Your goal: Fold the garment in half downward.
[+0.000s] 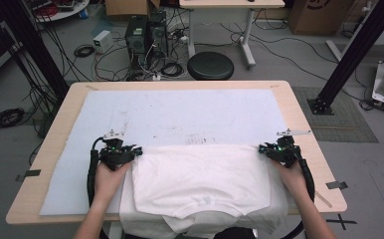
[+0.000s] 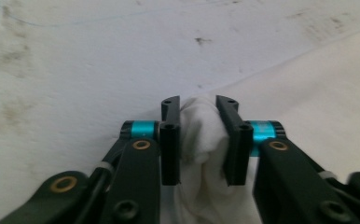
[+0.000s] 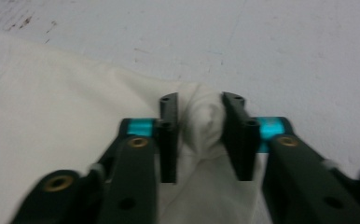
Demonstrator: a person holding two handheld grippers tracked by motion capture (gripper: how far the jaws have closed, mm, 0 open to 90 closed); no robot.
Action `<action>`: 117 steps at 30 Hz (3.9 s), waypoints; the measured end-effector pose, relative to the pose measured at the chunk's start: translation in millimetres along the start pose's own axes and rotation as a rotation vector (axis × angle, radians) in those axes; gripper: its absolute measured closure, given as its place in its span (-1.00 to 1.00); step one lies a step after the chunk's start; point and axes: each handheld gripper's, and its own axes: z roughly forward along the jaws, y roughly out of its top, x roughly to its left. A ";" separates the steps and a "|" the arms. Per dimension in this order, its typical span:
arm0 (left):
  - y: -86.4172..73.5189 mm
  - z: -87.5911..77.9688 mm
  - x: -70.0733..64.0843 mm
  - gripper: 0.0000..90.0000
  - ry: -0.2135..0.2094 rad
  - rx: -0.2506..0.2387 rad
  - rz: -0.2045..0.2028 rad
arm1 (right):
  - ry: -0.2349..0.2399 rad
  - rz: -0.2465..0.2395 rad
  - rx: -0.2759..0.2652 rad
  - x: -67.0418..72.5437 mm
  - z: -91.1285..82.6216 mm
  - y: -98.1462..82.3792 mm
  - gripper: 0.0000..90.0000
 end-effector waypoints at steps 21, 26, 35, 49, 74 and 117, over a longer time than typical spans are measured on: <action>86.0 19.0 25.6 0.71 0.066 -0.061 0.079 | -0.066 -0.045 -0.129 -16.1 11.3 86.4 0.82; 99.7 32.6 34.1 0.71 0.100 -0.050 0.097 | -0.107 -0.062 -0.128 -19.0 27.1 104.4 0.82; 92.9 65.5 47.1 0.59 0.145 0.014 0.049 | -0.162 -0.054 -0.051 -25.8 71.3 98.9 0.71; 45.6 -10.1 -4.9 0.08 0.140 -0.124 0.045 | -0.188 -0.028 -0.160 8.5 1.7 54.5 0.20; -14.2 -26.7 -45.0 0.87 -0.106 -0.005 -0.032 | 0.045 0.004 -0.048 42.5 -32.2 -19.5 0.98; -58.6 -83.8 -69.4 0.87 -0.234 0.037 -0.081 | 0.163 -0.006 -0.058 70.2 -93.3 -75.4 0.95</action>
